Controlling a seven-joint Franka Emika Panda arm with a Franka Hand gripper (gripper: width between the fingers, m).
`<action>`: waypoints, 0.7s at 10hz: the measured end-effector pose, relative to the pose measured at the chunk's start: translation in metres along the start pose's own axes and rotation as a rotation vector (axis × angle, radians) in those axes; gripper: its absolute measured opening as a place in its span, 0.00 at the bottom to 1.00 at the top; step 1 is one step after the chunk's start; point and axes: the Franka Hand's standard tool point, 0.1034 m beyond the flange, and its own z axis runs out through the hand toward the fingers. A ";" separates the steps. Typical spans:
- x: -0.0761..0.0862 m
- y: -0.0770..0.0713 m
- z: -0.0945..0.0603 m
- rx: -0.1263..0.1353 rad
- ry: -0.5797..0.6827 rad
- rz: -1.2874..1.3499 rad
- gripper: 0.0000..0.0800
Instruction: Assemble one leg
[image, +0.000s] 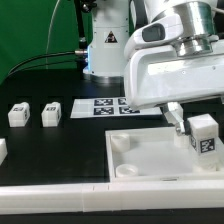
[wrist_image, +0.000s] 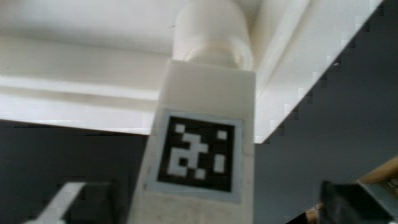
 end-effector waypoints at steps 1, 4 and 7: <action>0.000 0.000 0.000 0.000 0.000 0.000 0.73; 0.000 0.001 0.000 -0.001 0.001 0.001 0.81; 0.006 0.009 -0.005 -0.010 0.009 0.003 0.81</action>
Offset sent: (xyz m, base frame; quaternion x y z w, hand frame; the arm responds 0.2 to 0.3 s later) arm -0.0035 -0.0039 0.0039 -0.0028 -0.0027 -0.0017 1.0000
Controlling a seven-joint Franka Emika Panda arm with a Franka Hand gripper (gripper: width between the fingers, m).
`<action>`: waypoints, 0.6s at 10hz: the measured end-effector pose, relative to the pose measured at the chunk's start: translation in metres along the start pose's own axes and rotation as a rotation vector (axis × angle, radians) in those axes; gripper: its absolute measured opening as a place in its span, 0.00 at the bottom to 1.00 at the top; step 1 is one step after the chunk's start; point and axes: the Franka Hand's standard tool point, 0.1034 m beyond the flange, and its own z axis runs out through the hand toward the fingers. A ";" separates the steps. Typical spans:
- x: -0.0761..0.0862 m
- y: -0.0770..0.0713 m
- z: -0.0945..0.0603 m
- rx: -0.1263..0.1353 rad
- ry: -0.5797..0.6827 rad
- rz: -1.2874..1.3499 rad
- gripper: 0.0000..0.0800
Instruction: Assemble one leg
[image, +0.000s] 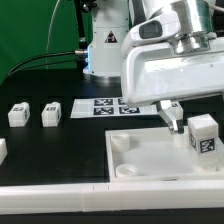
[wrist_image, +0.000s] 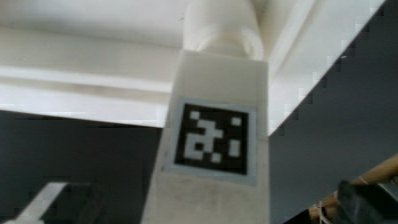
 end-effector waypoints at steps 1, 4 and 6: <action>0.002 0.003 -0.002 -0.004 0.004 0.000 0.81; 0.005 0.005 -0.006 0.003 -0.038 -0.001 0.81; 0.001 0.005 -0.004 0.012 -0.088 0.000 0.81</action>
Offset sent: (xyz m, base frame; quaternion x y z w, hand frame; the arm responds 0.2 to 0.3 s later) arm 0.0024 -0.0090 0.0101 -0.0059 -0.0987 -0.0096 0.9951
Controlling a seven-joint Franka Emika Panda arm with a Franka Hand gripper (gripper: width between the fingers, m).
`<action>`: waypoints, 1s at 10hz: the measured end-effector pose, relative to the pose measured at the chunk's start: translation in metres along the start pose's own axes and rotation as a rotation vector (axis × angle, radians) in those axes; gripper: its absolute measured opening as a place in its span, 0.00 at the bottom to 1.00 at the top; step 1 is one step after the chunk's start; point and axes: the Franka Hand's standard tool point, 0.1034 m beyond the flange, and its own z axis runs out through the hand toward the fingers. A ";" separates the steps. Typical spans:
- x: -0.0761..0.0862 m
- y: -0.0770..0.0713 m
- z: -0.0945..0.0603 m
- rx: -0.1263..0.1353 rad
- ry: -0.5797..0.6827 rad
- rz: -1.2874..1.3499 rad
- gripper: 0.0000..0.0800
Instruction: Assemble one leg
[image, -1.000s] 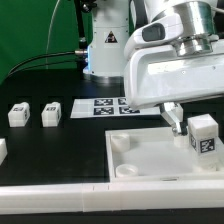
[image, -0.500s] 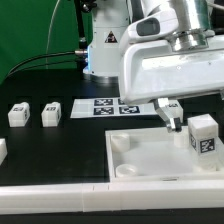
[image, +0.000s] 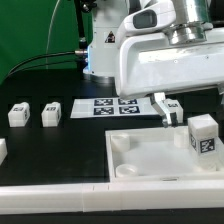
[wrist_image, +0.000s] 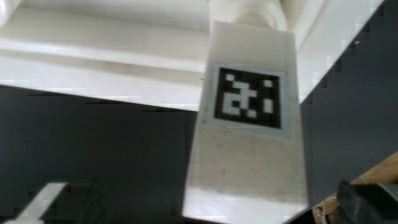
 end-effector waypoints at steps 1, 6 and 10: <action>0.001 -0.005 -0.002 0.031 -0.130 0.000 0.81; 0.006 -0.014 -0.006 0.121 -0.506 0.012 0.81; 0.007 -0.014 -0.003 0.125 -0.507 0.009 0.81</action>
Offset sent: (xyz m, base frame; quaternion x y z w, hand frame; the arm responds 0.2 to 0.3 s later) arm 0.0083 -0.0050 0.0017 -0.0011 -0.2785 -0.0093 0.9604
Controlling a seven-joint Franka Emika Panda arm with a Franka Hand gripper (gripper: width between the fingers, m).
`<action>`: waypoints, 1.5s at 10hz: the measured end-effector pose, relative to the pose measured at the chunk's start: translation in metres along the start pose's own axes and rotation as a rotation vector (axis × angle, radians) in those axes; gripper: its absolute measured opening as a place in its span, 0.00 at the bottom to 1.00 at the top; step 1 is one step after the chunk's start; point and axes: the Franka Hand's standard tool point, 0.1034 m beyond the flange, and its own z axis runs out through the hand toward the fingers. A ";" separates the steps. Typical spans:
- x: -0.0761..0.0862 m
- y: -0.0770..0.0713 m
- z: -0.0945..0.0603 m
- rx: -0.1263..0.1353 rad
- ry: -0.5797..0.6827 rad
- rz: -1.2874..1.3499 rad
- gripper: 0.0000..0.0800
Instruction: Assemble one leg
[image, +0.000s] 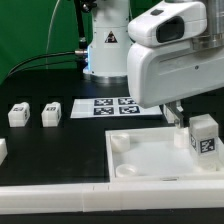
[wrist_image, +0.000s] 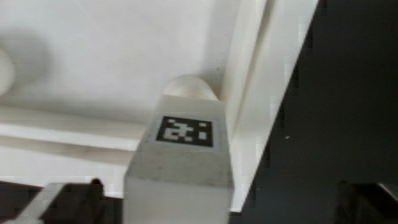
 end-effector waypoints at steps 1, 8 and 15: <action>0.000 -0.001 -0.001 0.000 -0.001 0.007 0.81; 0.007 0.012 0.012 0.002 -0.010 0.028 0.81; 0.005 0.014 0.015 0.003 -0.011 0.015 0.36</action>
Offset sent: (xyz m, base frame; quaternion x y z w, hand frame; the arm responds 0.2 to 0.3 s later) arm 0.0264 -0.0185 -0.0066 -0.0093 -0.0023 0.0056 0.9999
